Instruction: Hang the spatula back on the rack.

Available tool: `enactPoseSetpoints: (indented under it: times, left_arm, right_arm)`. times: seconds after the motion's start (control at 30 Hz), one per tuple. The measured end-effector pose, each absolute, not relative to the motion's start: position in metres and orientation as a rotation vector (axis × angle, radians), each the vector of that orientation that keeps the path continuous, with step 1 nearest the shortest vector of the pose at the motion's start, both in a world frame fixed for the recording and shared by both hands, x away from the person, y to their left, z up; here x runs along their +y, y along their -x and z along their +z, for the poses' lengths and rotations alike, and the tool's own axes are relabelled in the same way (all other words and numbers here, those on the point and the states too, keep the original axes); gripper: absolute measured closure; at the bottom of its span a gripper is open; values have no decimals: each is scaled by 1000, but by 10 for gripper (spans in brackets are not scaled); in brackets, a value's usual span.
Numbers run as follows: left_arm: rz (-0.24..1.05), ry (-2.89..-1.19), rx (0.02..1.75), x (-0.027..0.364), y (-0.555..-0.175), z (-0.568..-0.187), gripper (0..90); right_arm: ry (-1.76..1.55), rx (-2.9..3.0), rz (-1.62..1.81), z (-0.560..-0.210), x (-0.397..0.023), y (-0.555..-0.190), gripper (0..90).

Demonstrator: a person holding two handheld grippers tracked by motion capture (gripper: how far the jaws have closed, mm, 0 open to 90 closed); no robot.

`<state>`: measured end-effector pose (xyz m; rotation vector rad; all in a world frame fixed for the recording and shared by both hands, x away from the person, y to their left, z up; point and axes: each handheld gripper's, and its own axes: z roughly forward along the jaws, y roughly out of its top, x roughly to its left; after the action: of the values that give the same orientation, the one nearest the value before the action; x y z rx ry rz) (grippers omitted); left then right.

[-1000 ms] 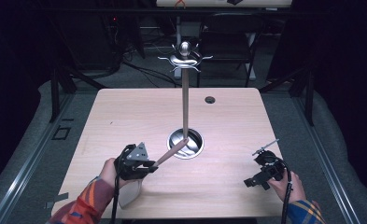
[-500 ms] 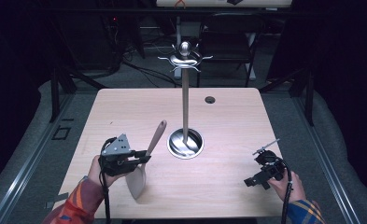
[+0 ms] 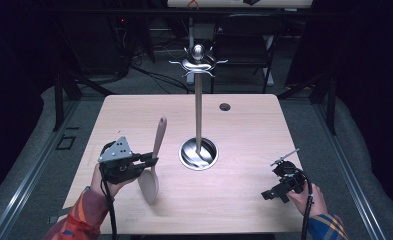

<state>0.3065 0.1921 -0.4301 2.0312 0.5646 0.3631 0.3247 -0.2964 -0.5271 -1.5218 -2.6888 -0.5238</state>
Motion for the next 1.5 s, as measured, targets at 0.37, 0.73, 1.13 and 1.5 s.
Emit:
enactPoseSetpoints:
  times: [0.37, 0.73, 1.13, 1.5]
  left_arm:
    - [398, -1987, 602, 198, -311, -424, 782]
    - [414, -1959, 628, 200, -318, -417, 782]
    - [455, -1924, 660, 201, -331, -400, 781]
    - [468, -1915, 645, 186, -347, -388, 782]
  right_arm:
    - [1538, -2690, -523, -527, -297, -325, 43]
    - [1550, -2685, -534, -525, -299, -324, 41]
    - [1562, -2673, -543, -526, -297, -325, 41]
    - [1572, -2680, -559, -527, -296, -324, 41]
